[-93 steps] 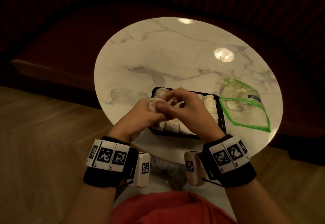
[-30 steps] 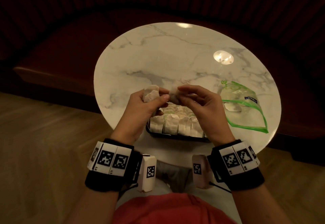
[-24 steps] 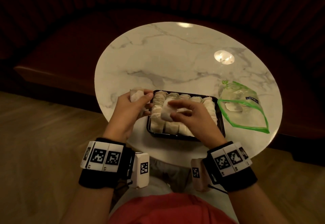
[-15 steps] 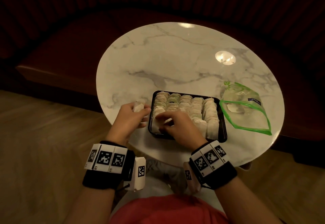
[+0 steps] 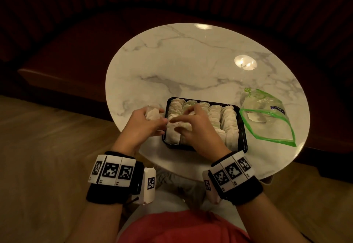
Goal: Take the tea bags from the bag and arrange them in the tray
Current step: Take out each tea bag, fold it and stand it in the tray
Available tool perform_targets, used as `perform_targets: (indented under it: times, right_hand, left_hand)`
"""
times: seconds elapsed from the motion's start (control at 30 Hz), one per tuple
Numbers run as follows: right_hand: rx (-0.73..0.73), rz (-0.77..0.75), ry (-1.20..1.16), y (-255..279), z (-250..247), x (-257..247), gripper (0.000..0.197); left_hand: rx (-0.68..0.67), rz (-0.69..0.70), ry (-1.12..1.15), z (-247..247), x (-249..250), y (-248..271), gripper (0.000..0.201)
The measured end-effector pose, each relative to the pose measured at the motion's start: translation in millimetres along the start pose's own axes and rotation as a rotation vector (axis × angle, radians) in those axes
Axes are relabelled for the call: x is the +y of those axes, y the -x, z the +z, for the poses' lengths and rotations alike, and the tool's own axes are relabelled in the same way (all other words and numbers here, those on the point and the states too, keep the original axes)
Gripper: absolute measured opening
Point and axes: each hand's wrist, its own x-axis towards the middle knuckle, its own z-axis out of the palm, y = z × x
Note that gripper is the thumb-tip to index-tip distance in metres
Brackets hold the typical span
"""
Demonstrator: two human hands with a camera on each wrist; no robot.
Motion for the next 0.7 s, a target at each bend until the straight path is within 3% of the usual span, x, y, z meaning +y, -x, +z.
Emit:
perform_targets:
  times: [0.1, 0.2, 0.4, 0.53, 0.7]
  right_hand:
    - [0.161, -0.033, -0.220, 0.0, -13.5, -13.8, 0.018]
    - [0.213, -0.052, -0.344, 1.4, -22.5, -24.6, 0.013]
    - [0.091, 0.027, -0.401, 2.0, -25.3, -19.6, 0.019]
    - [0.062, 0.083, -0.530, 2.4, -26.8, -14.6, 0.008]
    - [0.081, 0.034, -0.715, 6.6, -40.1, -12.9, 0.005]
  left_hand:
    - [-0.087, 0.009, 0.102, 5.7, 7.8, 6.5, 0.025]
    - [-0.154, 0.012, 0.112, 14.4, 10.7, 11.4, 0.030]
    - [-0.232, 0.042, 0.066, 23.9, 12.7, 15.5, 0.038]
    - [-0.271, 0.049, 0.046, 25.0, 12.5, 16.6, 0.043]
    - [-0.285, -0.030, 0.253, 20.2, 16.2, 18.6, 0.039]
